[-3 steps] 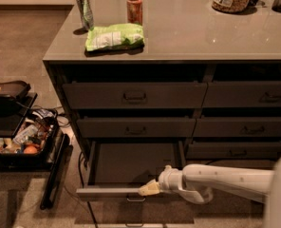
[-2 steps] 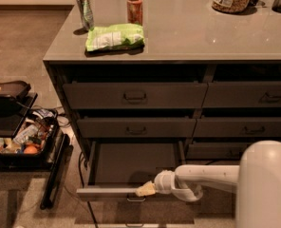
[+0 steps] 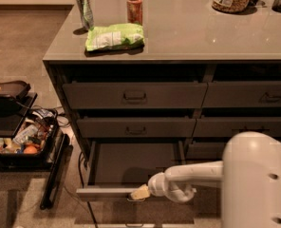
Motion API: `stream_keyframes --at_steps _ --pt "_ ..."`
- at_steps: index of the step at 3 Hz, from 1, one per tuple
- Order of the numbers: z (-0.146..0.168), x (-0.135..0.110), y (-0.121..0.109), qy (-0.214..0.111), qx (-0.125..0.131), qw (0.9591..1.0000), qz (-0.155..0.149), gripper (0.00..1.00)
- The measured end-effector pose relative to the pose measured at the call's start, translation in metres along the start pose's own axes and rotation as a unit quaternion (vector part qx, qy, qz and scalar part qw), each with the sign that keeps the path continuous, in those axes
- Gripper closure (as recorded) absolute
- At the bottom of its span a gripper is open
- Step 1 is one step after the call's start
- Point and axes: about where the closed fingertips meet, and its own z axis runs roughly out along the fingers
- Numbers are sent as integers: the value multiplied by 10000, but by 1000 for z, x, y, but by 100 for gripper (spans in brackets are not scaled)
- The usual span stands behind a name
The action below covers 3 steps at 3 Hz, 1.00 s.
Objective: Close bottom drawer
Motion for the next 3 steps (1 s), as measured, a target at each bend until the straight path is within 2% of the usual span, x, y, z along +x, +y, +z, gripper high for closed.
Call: stream_keyframes --at_steps 1,2,3 --pt "40 9 2 525 569 9968 -177 0" --pt "47 -2 -1 562 871 9939 -381 0" --pt "49 -2 -1 551 849 9941 -379 0"
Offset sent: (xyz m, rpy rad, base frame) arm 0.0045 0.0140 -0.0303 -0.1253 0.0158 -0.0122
